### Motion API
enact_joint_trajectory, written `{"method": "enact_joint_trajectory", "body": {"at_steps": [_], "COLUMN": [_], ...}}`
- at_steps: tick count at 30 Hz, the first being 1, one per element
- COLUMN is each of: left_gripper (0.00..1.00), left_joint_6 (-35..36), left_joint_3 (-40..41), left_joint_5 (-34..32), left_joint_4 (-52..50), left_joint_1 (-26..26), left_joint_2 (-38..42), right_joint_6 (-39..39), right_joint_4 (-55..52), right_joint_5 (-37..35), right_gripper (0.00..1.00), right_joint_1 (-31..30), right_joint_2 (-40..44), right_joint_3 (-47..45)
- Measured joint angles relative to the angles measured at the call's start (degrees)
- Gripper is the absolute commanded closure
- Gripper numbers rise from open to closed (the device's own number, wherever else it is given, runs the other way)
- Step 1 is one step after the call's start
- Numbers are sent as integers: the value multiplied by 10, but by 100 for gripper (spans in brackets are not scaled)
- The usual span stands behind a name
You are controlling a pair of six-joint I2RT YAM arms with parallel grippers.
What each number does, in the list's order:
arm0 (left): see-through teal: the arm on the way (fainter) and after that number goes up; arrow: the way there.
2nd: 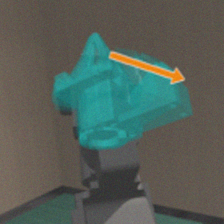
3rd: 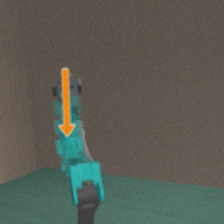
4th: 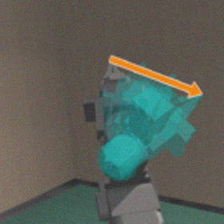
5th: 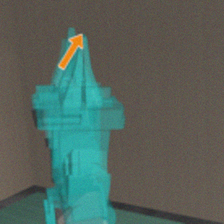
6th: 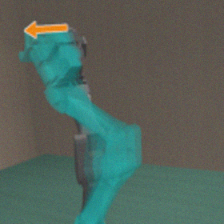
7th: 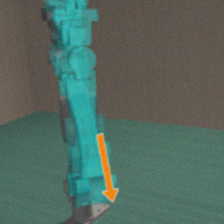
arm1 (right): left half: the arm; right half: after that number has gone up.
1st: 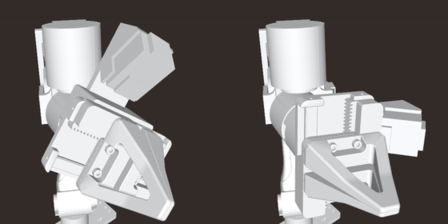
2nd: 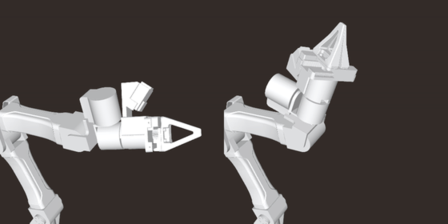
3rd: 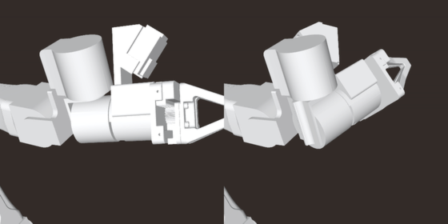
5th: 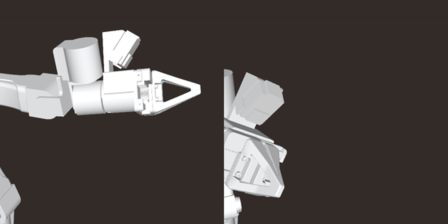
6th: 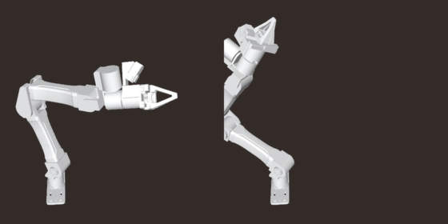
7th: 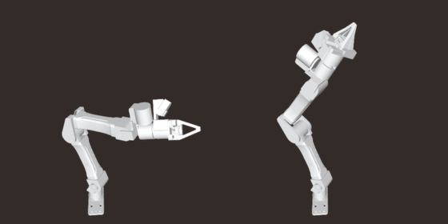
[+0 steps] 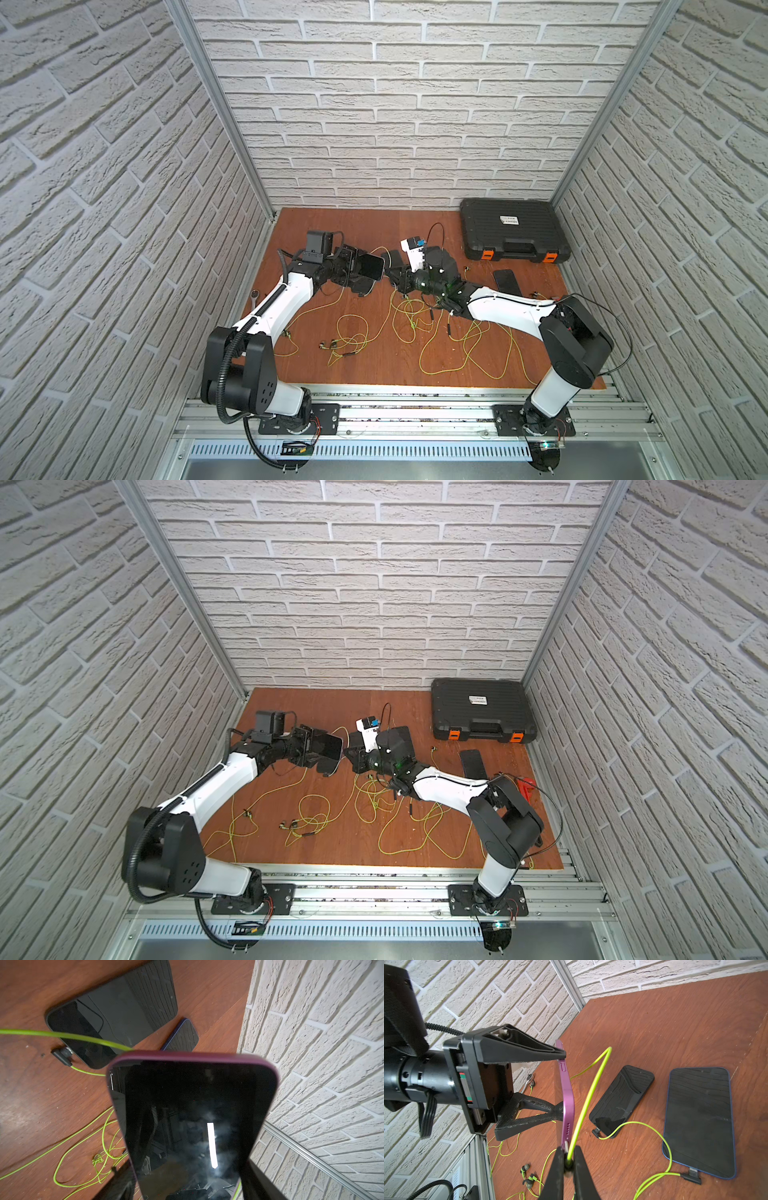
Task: Plug wired earphones into phones
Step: Insert the wired earphone into the phone.
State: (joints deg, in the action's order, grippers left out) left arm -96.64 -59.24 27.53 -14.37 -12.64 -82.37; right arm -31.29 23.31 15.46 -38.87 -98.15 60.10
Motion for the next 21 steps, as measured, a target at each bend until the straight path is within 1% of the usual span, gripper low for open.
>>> {"method": "enact_joint_trajectory", "body": {"at_steps": [10,21], "left_gripper": [100,100], "left_joint_6": [1,-8], "left_joint_3": [-6,-8], "left_joint_5": [-7,-39], "left_joint_4": [21,43], "left_joint_1": [-3,-10], "left_joint_2": [-21,-33], "right_joint_6": [1,1], "right_joint_4": [-8,-4], "right_joint_5": [3,16], "right_gripper": [94,94], "right_joint_1": [5,6], "right_joint_2": [-17,-41], "right_joint_3": [18,46]}}
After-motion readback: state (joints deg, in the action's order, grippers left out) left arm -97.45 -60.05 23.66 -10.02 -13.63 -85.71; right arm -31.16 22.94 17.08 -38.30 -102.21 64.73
